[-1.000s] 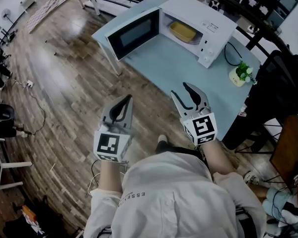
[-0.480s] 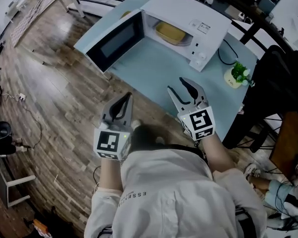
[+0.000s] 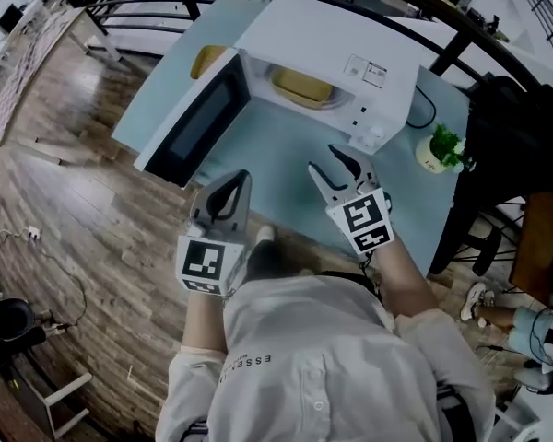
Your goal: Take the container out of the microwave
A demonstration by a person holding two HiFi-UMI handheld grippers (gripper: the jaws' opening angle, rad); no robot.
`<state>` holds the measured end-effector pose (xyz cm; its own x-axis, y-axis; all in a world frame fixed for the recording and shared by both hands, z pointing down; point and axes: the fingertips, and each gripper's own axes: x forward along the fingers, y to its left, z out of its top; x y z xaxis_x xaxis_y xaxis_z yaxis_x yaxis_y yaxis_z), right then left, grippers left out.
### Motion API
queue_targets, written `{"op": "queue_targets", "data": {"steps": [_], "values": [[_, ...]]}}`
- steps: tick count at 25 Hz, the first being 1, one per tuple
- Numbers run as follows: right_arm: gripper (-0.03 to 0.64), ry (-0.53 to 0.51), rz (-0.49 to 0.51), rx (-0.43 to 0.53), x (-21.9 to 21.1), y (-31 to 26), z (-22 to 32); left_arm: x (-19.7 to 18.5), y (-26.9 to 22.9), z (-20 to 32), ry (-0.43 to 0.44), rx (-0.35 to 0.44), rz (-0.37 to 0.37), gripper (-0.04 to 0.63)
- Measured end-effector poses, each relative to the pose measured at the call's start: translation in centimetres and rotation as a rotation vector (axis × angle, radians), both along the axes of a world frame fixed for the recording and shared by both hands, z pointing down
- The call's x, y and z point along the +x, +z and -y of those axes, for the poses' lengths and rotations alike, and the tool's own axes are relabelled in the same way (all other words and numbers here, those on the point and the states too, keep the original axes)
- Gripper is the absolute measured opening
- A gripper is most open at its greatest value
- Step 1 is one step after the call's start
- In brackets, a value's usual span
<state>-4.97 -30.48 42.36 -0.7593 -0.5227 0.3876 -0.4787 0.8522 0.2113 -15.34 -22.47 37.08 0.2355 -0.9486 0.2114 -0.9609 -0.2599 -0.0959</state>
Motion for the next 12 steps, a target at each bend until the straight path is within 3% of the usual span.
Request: {"op": "queue_targets", "data": {"steps": [12], "values": [[0.186,0.097,-0.33,-0.013,-6.0,5.7,10.9,-4.9,3.0,10.4,0.247,-0.057,-0.01,0.002]]}}
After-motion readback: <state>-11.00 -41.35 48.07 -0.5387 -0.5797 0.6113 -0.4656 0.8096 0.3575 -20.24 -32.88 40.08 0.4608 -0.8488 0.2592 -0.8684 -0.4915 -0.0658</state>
